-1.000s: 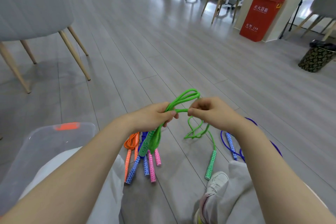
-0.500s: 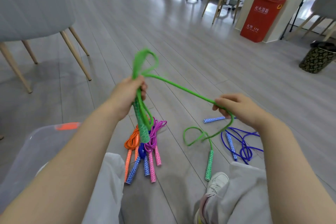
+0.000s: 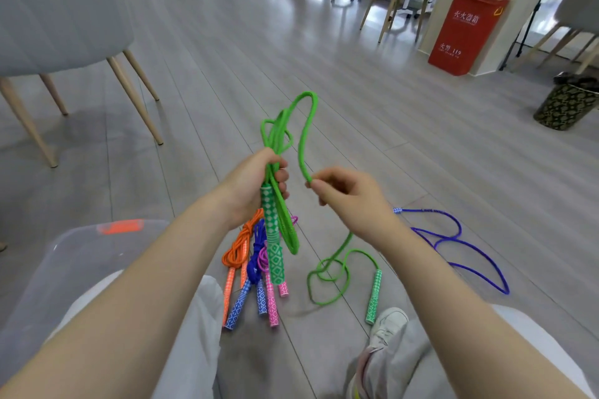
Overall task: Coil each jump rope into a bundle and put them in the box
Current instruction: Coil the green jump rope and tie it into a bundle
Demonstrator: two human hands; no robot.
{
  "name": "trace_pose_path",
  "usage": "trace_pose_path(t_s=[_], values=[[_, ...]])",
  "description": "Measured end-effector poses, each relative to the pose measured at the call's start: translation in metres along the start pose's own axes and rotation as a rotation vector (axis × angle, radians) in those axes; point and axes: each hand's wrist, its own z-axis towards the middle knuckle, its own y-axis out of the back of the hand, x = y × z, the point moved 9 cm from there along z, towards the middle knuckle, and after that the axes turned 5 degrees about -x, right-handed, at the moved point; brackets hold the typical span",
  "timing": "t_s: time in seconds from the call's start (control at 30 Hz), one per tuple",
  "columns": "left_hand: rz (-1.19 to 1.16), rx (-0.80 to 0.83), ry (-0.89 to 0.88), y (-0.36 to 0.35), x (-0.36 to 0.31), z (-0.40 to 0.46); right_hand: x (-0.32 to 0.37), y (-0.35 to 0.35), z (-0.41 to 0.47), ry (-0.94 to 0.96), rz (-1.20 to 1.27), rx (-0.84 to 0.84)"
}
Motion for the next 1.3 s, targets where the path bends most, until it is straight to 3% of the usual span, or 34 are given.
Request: trace_pose_path(t_s=[0.13,0.4,0.67,0.73,0.87,0.93,1.03,1.17,1.3], values=[[0.123,0.076,-0.045,-0.015,0.003,-0.005,-0.009,-0.018,-0.003,0.005,-0.079,0.035],[0.256,0.046,-0.189,-0.012,-0.001,-0.009,-0.015,-0.023,-0.008,-0.01,-0.17,0.085],[-0.094,0.064,-0.086,-0.006,-0.012,-0.011,-0.024,0.013,0.001,-0.139,-0.212,0.141],[-0.189,-0.032,-0.146,0.01,-0.022,-0.005,-0.028,0.028,0.0,-0.187,-0.208,0.171],[-0.295,-0.436,-0.298,0.082,-0.042,0.008,-0.04,0.065,-0.003,-0.267,-0.28,0.173],[-0.306,-0.553,-0.324,0.106,-0.045,0.008,-0.045,0.086,-0.002,-0.291,-0.301,0.128],[-0.215,-0.494,-0.334,0.099,-0.046,0.007,-0.046,0.097,-0.001,-0.317,-0.18,0.114],[0.115,-0.367,-0.359,0.068,-0.043,0.003,-0.034,0.088,-0.002,-0.249,-0.111,0.112],[0.208,-0.253,-0.326,0.043,-0.036,-0.001,-0.023,0.083,0.003,-0.189,-0.057,0.01]])
